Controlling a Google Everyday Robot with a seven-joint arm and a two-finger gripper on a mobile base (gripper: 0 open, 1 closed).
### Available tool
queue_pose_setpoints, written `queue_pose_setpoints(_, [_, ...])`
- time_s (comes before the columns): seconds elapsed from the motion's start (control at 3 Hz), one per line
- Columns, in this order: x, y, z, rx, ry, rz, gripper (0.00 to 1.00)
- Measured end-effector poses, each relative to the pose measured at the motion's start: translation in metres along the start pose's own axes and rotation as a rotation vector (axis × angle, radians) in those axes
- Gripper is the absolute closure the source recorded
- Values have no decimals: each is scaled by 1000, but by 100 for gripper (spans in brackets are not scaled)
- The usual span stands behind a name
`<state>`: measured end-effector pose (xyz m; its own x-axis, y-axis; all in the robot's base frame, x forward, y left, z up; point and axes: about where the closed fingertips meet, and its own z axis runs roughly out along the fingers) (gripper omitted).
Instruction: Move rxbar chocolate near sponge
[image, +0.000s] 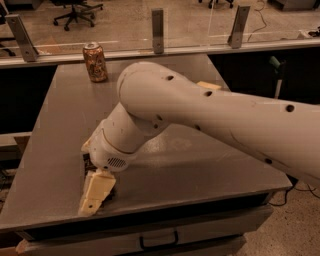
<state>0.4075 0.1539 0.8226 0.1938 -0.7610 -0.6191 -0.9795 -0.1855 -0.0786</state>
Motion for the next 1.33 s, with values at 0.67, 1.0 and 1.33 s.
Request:
queue_pose_setpoints(0.67, [8, -7, -11, 41, 25, 19, 65])
queue_pose_setpoints(1.0, [-3, -30, -44, 110, 45, -33, 88])
queue_pose_setpoints(1.33, [-35, -66, -101, 233, 52, -127, 100])
